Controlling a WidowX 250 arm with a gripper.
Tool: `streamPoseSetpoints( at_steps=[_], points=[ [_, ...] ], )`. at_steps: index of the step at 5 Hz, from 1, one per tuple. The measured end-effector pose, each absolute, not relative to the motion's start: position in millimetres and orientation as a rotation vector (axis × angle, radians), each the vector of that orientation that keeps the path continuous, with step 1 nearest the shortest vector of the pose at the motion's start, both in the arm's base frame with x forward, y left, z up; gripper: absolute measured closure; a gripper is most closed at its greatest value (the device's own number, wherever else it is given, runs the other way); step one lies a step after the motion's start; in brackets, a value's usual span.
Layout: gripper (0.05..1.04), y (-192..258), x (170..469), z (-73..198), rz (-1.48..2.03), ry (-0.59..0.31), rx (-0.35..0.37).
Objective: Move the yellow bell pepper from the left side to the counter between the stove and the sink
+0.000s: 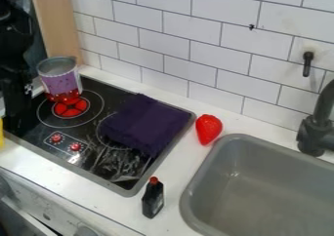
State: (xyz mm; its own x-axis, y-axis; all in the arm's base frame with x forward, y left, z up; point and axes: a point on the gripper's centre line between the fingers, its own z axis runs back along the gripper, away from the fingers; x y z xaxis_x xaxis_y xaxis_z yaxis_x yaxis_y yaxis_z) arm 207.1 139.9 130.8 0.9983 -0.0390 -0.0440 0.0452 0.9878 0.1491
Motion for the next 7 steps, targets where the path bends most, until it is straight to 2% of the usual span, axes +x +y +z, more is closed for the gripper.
streamPoseSetpoints(
  at_steps=[3,5,7],
  points=[
    [0.083,186,195,120,0.101,0.084,0.174],
    [0.083,209,194,110,0.126,0.12,0.151],
    [0.083,212,199,95,0.121,0.135,0.117]
  ],
)
